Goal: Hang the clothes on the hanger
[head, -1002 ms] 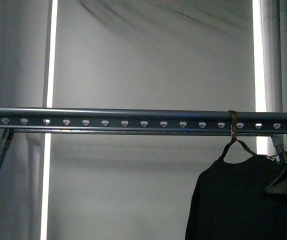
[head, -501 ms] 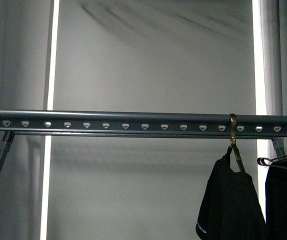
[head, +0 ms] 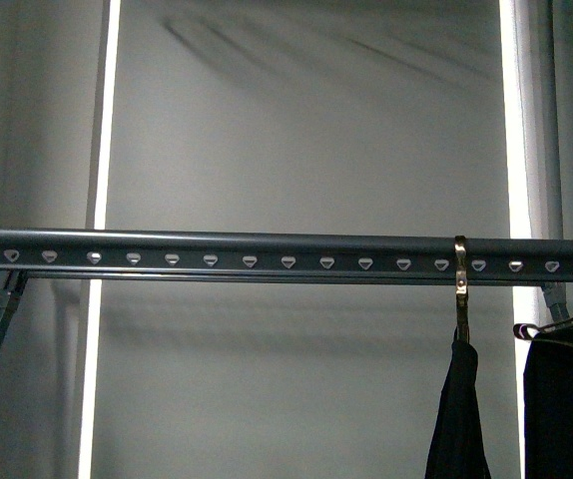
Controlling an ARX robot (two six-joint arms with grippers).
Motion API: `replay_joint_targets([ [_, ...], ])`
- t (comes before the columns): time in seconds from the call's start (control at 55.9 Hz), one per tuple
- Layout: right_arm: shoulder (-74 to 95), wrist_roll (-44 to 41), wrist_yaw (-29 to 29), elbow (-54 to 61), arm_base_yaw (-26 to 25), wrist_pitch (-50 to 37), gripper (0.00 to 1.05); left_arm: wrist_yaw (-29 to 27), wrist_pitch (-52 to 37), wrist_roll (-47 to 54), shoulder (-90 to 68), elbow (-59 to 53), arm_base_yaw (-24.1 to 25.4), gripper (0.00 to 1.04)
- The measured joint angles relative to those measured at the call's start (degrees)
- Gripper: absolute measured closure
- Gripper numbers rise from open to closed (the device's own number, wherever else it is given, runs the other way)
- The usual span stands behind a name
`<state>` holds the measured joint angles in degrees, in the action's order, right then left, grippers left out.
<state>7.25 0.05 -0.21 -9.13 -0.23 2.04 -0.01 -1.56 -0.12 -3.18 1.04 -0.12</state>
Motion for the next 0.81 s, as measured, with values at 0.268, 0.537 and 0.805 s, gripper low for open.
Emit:
replay_joint_targets([
  [0.268,-2.95,0.00,0.13,4.15,0.00,-1.09,1.02,0.00,1.42,0.00,2.86,0.00,0.00,1.01],
  [0.537,-4.33,0.00,0.11,5.73,0.00,-1.38,1.02,-0.02,1.42,0.00,2.86,0.00,0.00,1.01],
  [0.805,-6.91,0.00,0.13,8.76,0.00,-1.84,1.02,-0.02,1.42,0.00,2.89,0.00,0.00,1.01],
])
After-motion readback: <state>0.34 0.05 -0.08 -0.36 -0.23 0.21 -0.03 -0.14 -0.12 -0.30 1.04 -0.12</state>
